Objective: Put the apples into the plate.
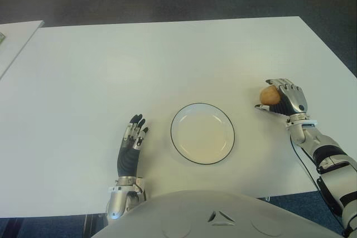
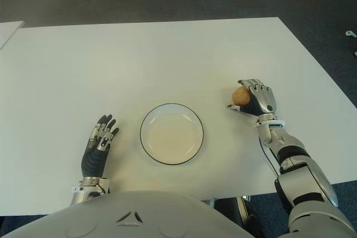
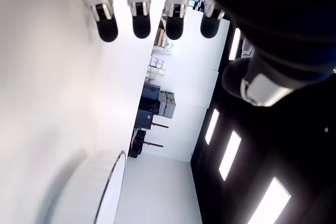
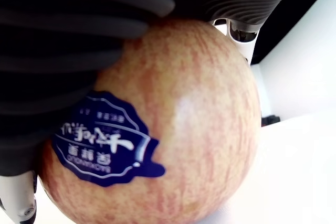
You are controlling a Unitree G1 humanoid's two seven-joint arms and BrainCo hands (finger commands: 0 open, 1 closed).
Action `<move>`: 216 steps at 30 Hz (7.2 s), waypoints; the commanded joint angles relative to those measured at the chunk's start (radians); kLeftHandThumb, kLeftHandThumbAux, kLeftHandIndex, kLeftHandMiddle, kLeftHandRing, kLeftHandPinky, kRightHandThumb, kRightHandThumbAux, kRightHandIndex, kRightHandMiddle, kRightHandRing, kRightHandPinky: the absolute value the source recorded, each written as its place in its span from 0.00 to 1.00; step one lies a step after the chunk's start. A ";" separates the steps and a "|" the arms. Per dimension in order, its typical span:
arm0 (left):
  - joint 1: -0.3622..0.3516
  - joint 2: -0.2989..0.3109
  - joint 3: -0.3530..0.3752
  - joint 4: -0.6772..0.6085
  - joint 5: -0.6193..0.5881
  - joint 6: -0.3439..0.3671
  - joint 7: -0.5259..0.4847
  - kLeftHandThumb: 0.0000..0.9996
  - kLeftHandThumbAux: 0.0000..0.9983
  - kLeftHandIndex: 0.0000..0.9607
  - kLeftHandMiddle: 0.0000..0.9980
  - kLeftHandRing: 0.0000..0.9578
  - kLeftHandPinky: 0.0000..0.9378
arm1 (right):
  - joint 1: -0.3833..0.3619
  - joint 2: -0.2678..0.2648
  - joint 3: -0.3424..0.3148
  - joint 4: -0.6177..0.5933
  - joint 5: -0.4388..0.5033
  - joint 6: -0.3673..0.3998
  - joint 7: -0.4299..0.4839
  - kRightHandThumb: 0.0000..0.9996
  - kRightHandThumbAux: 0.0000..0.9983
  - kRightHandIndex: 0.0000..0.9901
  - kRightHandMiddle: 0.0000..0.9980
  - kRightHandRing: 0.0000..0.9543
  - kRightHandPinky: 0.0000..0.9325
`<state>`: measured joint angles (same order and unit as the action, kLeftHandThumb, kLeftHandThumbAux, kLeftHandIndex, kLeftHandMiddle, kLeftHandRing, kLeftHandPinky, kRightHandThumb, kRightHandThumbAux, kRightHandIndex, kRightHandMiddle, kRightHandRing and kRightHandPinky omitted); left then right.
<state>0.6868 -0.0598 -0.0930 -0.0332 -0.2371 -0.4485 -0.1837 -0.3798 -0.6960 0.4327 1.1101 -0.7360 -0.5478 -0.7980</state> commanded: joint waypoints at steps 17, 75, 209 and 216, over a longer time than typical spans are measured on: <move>0.007 -0.029 0.000 0.042 -0.025 0.013 -0.003 0.29 0.51 0.07 0.01 0.00 0.00 | 0.014 0.000 0.017 0.004 0.000 0.000 0.079 0.72 0.71 0.44 0.91 0.92 0.93; 0.042 -0.023 -0.011 0.009 -0.040 0.028 -0.011 0.30 0.54 0.07 0.00 0.00 0.00 | 0.038 -0.011 -0.015 -0.052 0.028 0.014 0.193 0.72 0.71 0.44 0.91 0.93 0.94; 0.025 -0.024 -0.034 0.060 0.063 -0.017 0.032 0.21 0.52 0.06 0.02 0.00 0.03 | 0.306 0.219 -0.032 -1.251 -0.109 -0.043 0.706 0.73 0.71 0.44 0.87 0.91 0.93; 0.023 -0.026 -0.035 0.058 0.072 -0.016 0.042 0.23 0.50 0.10 0.04 0.00 0.04 | 0.316 0.214 -0.035 -1.250 -0.097 -0.048 0.718 0.73 0.71 0.44 0.87 0.90 0.93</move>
<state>0.6906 -0.0730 -0.1294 -0.0066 -0.1759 -0.5003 -0.1640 -0.0691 -0.4761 0.4073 -0.1296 -0.8379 -0.5800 -0.0821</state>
